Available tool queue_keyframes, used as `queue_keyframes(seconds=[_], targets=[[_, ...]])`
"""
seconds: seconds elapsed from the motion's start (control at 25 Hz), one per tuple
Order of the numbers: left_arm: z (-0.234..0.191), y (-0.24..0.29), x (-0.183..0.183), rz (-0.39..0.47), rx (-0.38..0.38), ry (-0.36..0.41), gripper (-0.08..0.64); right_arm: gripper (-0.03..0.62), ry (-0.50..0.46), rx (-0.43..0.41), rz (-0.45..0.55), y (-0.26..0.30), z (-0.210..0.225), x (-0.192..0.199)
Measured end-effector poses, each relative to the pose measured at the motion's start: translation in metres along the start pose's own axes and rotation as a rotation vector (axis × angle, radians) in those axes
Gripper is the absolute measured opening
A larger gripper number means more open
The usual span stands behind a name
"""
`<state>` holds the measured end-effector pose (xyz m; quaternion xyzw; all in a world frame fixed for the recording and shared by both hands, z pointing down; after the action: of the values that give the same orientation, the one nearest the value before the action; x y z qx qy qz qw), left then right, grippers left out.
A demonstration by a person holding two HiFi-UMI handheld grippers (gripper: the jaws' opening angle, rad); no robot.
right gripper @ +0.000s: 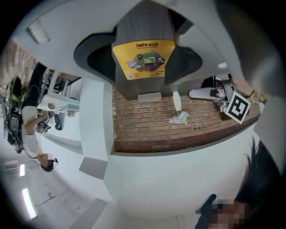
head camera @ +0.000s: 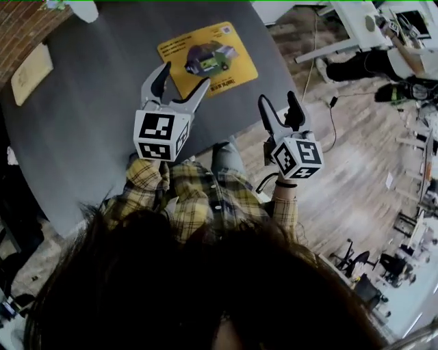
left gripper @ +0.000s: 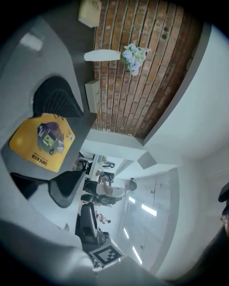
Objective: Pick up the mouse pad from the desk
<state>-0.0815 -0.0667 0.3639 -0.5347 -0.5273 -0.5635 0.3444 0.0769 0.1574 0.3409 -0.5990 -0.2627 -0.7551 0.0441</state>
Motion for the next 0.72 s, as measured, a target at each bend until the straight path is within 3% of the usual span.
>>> queue_keyframes(seconds=[0.08,0.24,0.44,0.72], targets=[[-0.007,0.0,0.003,0.002,-0.088,-0.017,0.371,0.322,-0.025,-0.087,-0.022,0.03,0.008,-0.005],[-0.014,0.015,0.003,-0.001,-0.181,-0.031,0.37,0.322,-0.048,-0.177,-0.036,0.068,0.025,-0.015],[-0.013,0.033,-0.01,-0.002,-0.356,-0.054,0.37,0.322,-0.085,-0.337,-0.053,0.118,0.052,-0.044],[0.004,0.057,-0.016,-0.015,-0.525,-0.075,0.37,0.322,-0.133,-0.526,-0.094,0.168,0.077,-0.061]])
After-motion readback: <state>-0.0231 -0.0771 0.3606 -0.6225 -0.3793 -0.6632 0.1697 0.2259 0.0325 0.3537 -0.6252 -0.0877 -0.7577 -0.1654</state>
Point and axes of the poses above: the fingertips, and each gripper's own axes: y forward along the fingers, z to its right, x out of its underside, the point moved 8 cm from there along -y, backward along the fingers, and after that the axes turned 5 degrees about y, right-handed, at the moved point
